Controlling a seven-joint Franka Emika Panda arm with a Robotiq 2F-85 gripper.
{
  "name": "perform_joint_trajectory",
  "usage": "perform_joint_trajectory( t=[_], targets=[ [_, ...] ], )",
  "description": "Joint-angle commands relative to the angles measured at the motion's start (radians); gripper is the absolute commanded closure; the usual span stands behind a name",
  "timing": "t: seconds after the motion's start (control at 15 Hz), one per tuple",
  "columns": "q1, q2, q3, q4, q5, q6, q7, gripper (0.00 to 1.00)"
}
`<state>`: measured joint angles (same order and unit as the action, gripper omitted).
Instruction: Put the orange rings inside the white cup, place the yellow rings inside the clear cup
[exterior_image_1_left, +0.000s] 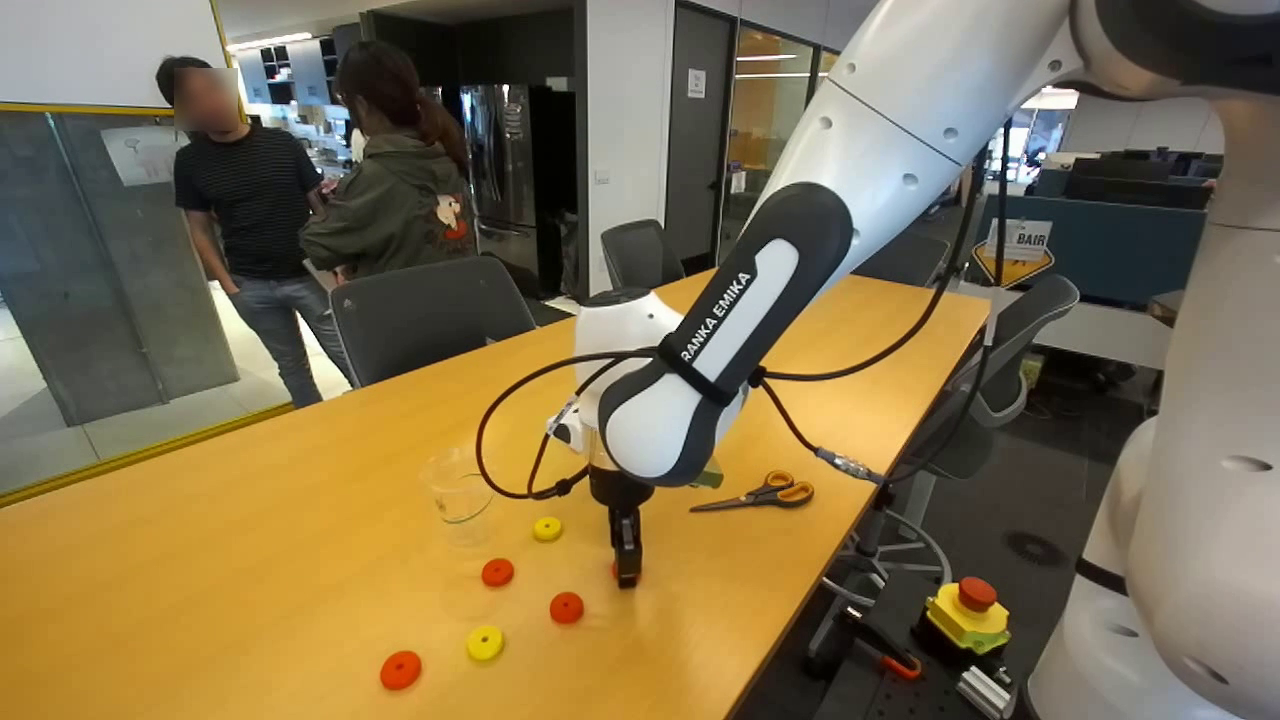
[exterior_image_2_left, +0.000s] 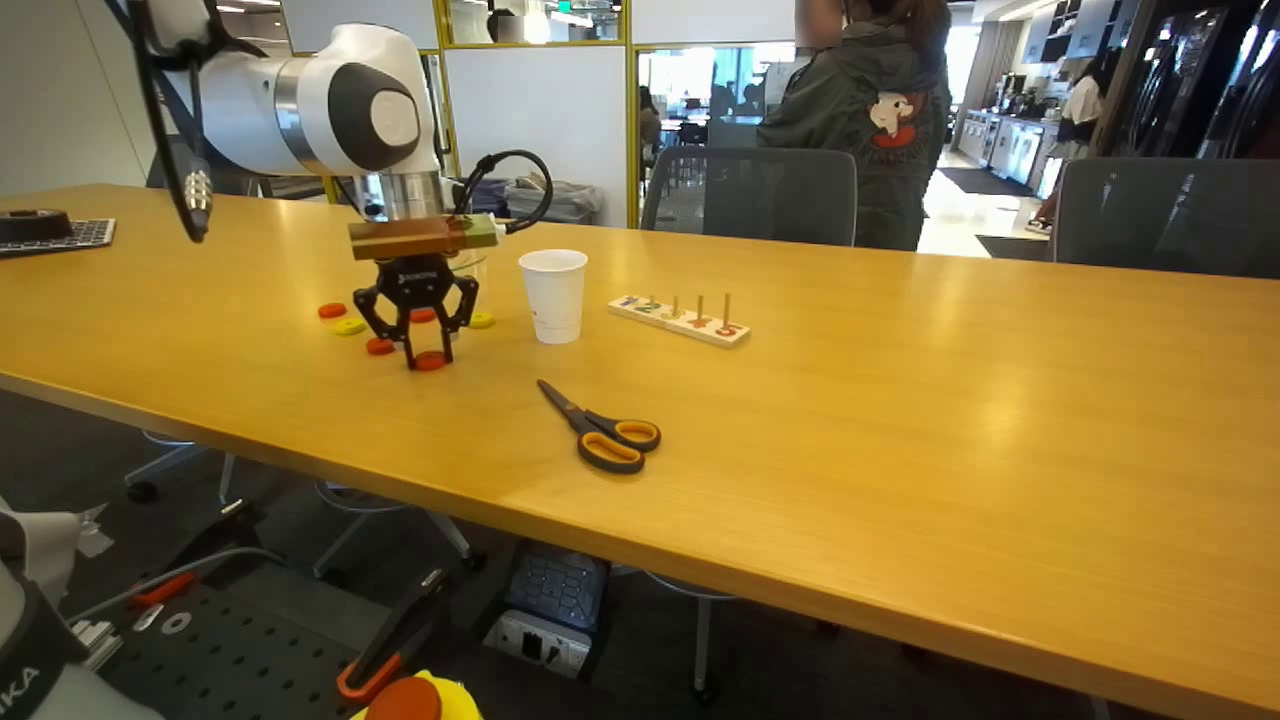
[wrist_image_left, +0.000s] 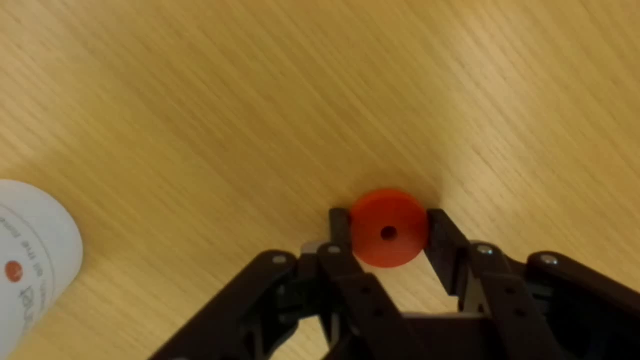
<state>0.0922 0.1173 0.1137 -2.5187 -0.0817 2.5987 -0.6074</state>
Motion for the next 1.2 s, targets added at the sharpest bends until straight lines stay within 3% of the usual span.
perform_joint_trajectory(
  t=[0.0, 0.33, 0.53, 0.8, 1.13],
  targets=[
    [-0.039, -0.067, -0.001, -0.004, 0.043, -0.084, -0.044, 0.79],
    [-0.071, -0.198, -0.045, 0.027, 0.148, -0.186, -0.142, 0.79],
    [-0.064, -0.249, -0.083, 0.082, 0.155, -0.257, -0.145, 0.79],
    [-0.055, -0.274, -0.121, 0.113, 0.194, -0.180, -0.143, 0.75],
    [-0.059, -0.214, -0.139, 0.144, 0.175, -0.053, -0.123, 0.74]
  ],
)
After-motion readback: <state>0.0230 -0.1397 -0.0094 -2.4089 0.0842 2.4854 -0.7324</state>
